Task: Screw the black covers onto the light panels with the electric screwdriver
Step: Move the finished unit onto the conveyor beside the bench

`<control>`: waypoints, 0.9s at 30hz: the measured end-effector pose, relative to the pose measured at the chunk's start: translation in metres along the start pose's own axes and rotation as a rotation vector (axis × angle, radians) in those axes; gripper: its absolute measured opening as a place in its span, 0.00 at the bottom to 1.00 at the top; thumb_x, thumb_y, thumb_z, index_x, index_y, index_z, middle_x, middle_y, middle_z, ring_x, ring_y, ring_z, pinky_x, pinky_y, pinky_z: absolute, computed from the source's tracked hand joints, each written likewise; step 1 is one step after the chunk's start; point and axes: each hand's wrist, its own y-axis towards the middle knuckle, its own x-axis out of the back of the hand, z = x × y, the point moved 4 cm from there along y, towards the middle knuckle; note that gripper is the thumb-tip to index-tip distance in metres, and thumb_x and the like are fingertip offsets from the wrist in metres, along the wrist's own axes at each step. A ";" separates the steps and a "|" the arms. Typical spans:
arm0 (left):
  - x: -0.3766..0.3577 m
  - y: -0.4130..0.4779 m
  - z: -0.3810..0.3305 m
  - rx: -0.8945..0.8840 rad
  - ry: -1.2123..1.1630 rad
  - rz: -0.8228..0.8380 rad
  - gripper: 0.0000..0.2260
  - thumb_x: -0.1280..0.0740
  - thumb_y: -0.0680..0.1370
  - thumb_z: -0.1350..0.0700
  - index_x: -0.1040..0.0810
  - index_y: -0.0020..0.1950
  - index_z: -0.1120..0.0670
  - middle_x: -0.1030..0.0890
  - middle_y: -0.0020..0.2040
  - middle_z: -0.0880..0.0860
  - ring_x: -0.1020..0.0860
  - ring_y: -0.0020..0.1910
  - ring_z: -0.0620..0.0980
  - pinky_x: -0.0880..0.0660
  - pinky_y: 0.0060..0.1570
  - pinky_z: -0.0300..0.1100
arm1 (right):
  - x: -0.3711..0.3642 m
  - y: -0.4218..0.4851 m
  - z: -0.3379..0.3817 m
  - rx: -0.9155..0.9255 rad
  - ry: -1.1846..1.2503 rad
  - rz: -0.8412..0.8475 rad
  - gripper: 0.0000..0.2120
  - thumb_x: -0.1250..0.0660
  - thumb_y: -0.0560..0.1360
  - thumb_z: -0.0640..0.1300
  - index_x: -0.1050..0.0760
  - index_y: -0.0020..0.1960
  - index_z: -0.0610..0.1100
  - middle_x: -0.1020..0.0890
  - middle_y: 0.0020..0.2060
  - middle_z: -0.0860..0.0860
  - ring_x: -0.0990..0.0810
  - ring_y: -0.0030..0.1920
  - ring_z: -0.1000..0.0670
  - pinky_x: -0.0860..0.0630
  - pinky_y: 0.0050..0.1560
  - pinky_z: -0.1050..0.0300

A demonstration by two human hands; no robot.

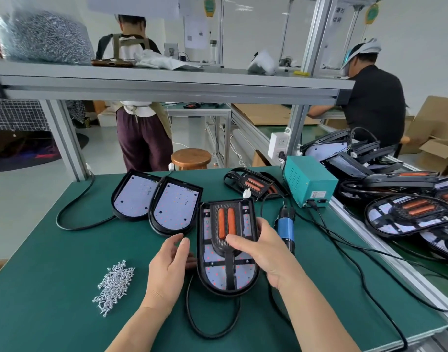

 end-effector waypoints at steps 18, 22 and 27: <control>-0.006 -0.001 0.000 -0.050 0.165 0.042 0.08 0.30 0.78 0.58 0.23 0.57 0.50 0.15 0.41 0.49 0.16 0.35 0.39 0.32 0.39 0.18 | 0.174 -0.010 0.052 0.264 0.091 -0.575 0.21 0.19 0.70 0.43 0.23 0.59 0.50 0.13 0.50 0.55 0.14 0.49 0.56 0.23 0.48 0.58; -0.006 0.001 0.004 -0.045 0.179 0.022 0.09 0.30 0.78 0.60 0.23 0.56 0.51 0.15 0.42 0.51 0.17 0.34 0.38 0.32 0.38 0.18 | 0.224 -0.021 0.049 0.275 0.110 -0.733 0.23 0.21 0.72 0.41 0.24 0.63 0.44 0.15 0.55 0.50 0.16 0.54 0.50 0.21 0.54 0.53; -0.014 0.005 0.006 -0.066 0.274 -0.004 0.09 0.27 0.75 0.59 0.21 0.53 0.50 0.16 0.38 0.48 0.16 0.35 0.44 0.23 0.48 0.37 | 0.283 -0.035 0.039 0.286 0.095 -0.911 0.19 0.23 0.74 0.39 0.21 0.63 0.42 0.15 0.56 0.48 0.16 0.52 0.53 0.21 0.53 0.54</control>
